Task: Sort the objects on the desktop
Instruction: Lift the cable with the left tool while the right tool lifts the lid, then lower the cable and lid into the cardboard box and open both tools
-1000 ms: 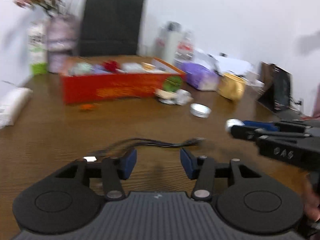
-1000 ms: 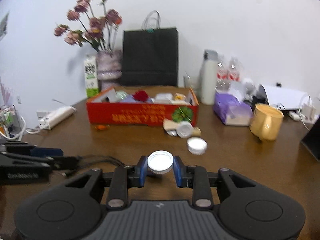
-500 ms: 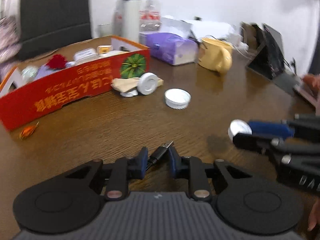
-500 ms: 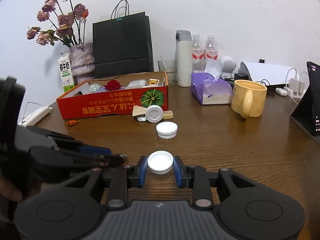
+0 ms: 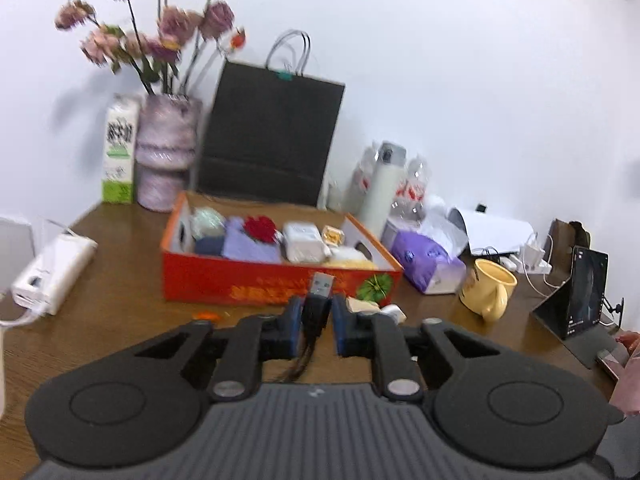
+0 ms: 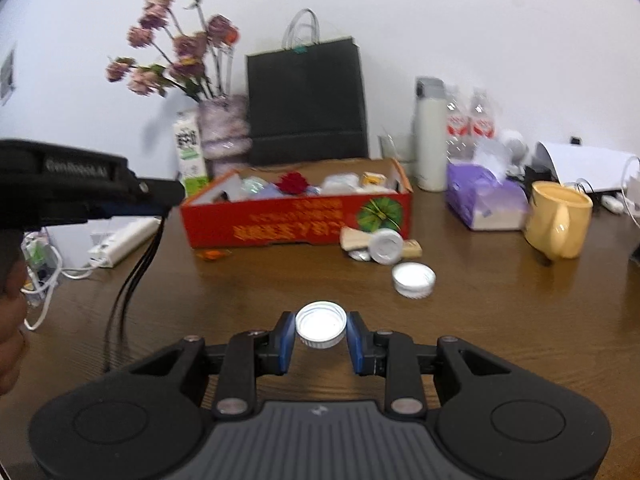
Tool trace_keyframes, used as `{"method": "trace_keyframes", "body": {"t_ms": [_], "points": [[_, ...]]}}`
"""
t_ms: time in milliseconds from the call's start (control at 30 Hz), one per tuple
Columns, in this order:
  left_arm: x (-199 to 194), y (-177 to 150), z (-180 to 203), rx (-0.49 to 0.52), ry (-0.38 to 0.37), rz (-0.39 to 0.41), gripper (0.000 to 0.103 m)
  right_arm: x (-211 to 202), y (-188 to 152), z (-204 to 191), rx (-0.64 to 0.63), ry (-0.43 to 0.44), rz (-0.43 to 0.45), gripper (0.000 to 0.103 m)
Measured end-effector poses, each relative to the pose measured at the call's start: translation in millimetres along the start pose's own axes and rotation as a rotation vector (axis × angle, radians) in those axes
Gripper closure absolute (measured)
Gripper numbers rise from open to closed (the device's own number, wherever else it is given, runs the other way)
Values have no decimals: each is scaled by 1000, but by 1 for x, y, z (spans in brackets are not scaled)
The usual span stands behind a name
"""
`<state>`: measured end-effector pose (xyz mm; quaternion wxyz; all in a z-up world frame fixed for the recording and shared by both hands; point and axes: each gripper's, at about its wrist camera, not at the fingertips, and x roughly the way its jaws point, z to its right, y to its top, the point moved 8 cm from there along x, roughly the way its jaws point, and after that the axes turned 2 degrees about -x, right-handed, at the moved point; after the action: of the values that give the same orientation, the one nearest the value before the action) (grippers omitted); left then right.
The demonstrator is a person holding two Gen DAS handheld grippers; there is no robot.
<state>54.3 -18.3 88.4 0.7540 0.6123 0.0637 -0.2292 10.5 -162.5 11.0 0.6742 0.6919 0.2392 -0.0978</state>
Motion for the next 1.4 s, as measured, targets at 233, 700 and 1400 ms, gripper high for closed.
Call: {"method": "trace_keyframes", "body": {"t_ms": [233,700,1400], "points": [[-22,0,-15,-26,9,17,96,-27,17,-17,-33,-13,60,77],[-25,89,-17,8,-4,133,96,-23,95,-22,-58,19,168,77],[343,120,-73,-14,124,-477,94,307,165,28,-5,57,-315,77]]}}
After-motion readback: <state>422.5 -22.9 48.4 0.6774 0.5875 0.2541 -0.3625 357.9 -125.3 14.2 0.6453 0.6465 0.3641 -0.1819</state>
